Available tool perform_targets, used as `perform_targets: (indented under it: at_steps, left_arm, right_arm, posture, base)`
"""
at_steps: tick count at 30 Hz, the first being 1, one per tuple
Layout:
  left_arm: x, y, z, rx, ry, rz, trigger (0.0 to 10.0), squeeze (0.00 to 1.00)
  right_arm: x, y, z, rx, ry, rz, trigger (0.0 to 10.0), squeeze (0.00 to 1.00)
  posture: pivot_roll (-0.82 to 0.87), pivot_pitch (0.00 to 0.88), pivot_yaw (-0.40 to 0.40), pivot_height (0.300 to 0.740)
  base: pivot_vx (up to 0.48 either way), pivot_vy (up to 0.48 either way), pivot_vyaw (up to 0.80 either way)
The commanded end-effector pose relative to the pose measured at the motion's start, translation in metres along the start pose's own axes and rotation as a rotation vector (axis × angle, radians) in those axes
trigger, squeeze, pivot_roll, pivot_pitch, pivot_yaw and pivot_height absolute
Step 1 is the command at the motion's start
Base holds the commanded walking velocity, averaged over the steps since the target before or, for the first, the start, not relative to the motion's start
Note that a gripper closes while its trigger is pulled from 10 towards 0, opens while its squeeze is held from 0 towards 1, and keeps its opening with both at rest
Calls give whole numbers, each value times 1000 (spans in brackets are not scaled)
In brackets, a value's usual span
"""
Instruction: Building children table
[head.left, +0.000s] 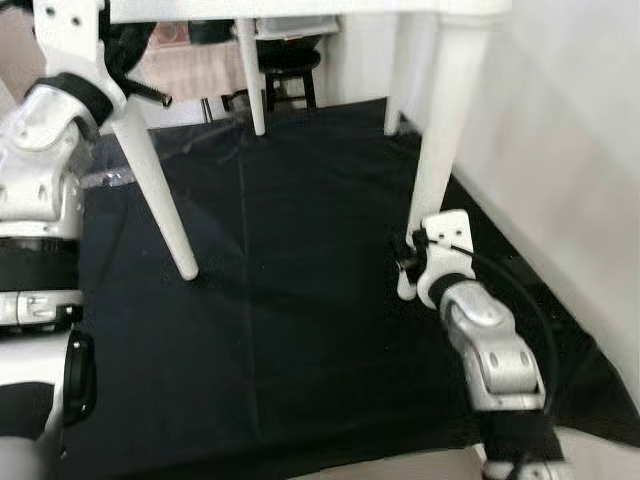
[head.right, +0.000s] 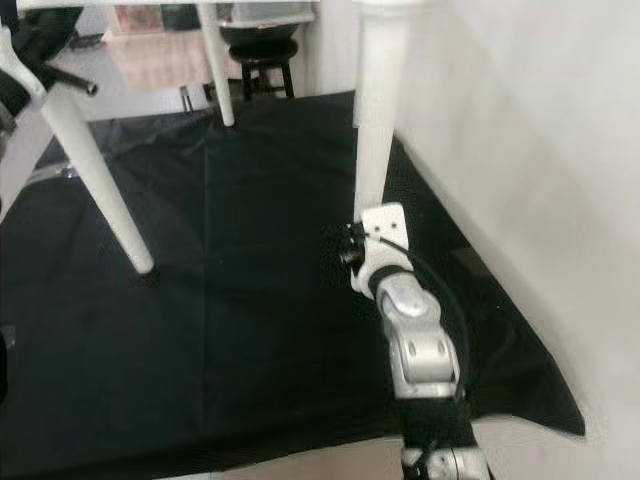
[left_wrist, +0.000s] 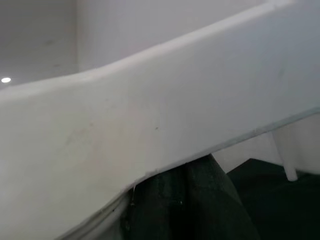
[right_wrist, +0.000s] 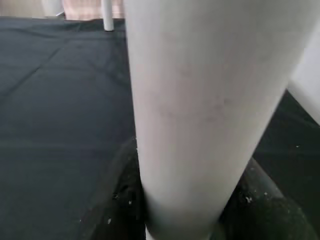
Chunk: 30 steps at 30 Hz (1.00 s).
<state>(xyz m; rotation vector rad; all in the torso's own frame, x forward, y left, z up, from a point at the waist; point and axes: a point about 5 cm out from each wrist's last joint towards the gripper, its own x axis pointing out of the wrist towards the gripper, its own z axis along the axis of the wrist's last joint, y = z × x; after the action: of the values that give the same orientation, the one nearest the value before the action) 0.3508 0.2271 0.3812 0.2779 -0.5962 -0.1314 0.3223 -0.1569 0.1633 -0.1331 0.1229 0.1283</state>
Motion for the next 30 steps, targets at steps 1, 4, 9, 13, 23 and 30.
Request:
perform_targets:
  at_steps: [1,4,9,13,23,30]
  left_arm:
    - [-4,3,11,-6,-57,28,10000,0]
    - [-17,-33,-20,-82,27,-50,10000,0]
    - [-42,-81,-53,-224,129,-148,10000,1000]
    - [-53,-97,-63,-273,169,-183,10000,1000]
    - [-82,-123,-86,-353,277,-203,10000,1000]
    - [-122,-148,-103,-441,379,-246,10000,1000]
  right_arm:
    - [-1,2,-26,-34,131,-18,0,0]
    - [3,10,-24,-42,113,5,0,0]
    - [7,14,-18,-20,56,25,10000,1000]
    - [5,14,-15,1,18,30,10000,1000]
    - [-13,0,-22,4,-36,54,10000,1000]
    - [-39,-16,-44,-42,-11,-19,10000,1000]
  posture:
    - [-3,12,37,740]
    - [-8,13,38,740]
    - [-16,15,45,740]
    - [-25,16,54,740]
    - [-43,25,70,740]
    - [-59,30,74,740]
  base:
    - [0,0,0]
    - [0,0,0]
    - [0,0,0]
    - [0,0,0]
    - [0,0,0]
    - [0,0,0]
